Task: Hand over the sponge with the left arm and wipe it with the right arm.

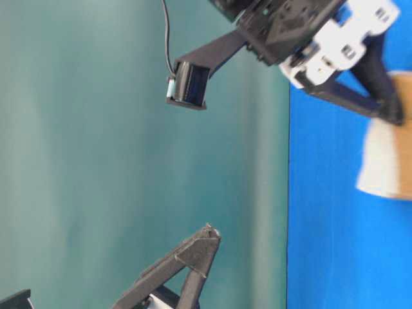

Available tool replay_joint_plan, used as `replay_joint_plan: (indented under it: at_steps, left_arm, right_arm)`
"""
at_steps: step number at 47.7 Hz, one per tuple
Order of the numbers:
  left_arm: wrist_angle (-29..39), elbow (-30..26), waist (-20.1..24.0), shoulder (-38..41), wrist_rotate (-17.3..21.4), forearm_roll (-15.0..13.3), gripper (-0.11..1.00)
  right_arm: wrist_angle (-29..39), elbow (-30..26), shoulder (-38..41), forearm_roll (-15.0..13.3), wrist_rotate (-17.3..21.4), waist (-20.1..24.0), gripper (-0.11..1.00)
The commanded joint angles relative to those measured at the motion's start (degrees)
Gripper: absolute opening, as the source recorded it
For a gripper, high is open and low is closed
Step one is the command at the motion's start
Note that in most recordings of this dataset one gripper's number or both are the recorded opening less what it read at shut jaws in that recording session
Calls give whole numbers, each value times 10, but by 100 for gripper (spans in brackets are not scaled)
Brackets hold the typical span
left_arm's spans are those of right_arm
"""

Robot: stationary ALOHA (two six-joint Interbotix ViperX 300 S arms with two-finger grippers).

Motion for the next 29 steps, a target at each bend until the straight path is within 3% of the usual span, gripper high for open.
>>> replay_joint_plan:
  at_steps: [1, 9, 29]
  left_arm:
    - [-5, -10, 0, -4, 0, 1, 86]
    - [-6, -10, -1, -4, -1, 1, 86]
    - [-4, -9, -1, -4, 0, 0, 86]
  right_arm:
    - [-4, -7, -14, -6, -11, -44, 17]
    - [4, -9, -13, -7, -30, -57, 17]
    - [25, -7, -13, -8, -32, -32, 17]
